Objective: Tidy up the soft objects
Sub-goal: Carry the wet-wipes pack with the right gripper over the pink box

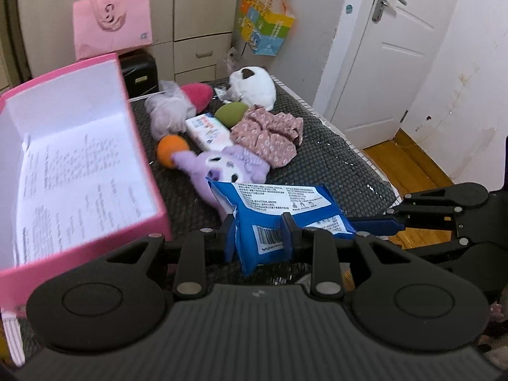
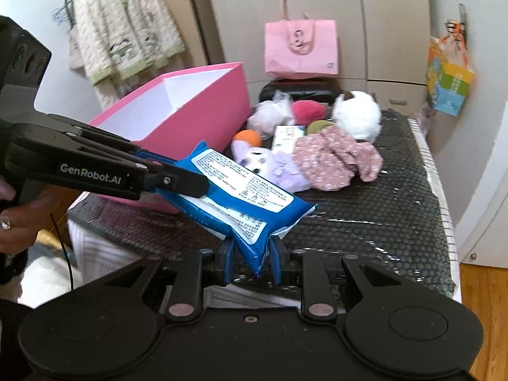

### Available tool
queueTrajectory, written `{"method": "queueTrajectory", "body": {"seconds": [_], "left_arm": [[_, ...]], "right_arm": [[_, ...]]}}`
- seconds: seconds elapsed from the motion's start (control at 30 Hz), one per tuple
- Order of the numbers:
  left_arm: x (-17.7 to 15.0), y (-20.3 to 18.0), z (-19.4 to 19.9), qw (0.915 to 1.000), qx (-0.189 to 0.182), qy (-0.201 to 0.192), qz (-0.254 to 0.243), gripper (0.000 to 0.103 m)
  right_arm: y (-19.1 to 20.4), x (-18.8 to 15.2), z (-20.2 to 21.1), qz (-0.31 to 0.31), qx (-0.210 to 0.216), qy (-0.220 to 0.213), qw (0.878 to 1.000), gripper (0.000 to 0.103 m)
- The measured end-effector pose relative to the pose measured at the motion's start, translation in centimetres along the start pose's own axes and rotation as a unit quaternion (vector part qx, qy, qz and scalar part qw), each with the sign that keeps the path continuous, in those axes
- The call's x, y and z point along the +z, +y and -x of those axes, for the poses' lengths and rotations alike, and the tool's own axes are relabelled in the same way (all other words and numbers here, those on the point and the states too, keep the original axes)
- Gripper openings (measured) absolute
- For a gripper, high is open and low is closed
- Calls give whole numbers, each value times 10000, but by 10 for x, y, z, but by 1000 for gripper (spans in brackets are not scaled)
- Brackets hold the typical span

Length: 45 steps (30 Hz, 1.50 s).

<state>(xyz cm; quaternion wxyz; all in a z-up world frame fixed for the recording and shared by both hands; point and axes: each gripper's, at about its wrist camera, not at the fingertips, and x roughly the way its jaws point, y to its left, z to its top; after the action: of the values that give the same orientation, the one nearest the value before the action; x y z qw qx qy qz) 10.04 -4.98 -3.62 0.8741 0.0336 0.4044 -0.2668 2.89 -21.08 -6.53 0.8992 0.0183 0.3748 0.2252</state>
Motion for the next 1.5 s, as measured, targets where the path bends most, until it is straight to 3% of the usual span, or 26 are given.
{"method": "queueTrajectory", "body": {"seconds": [0.3,0.67,0.8,1.13,1.5], "left_arm": [[-18,21,55,9996,102,133,222,28],[-37,74,100,9902,294,423,1297,28],[-39,85,116,9875,368,272,1511,29],[-12,110,139,9883,546,-435,1354,29],[31,178,78,9854,551,-237,1593,29]], "right_arm": [[37,15,9,355,614,285,9971,28],[90,47,-9,896,1344,810,9835,28],[104,60,-13,1045,1486,823,9799,28],[121,107,-20,1268,1319,301,9827,29],[114,153,-91,1234,954,379,9870,29]]}}
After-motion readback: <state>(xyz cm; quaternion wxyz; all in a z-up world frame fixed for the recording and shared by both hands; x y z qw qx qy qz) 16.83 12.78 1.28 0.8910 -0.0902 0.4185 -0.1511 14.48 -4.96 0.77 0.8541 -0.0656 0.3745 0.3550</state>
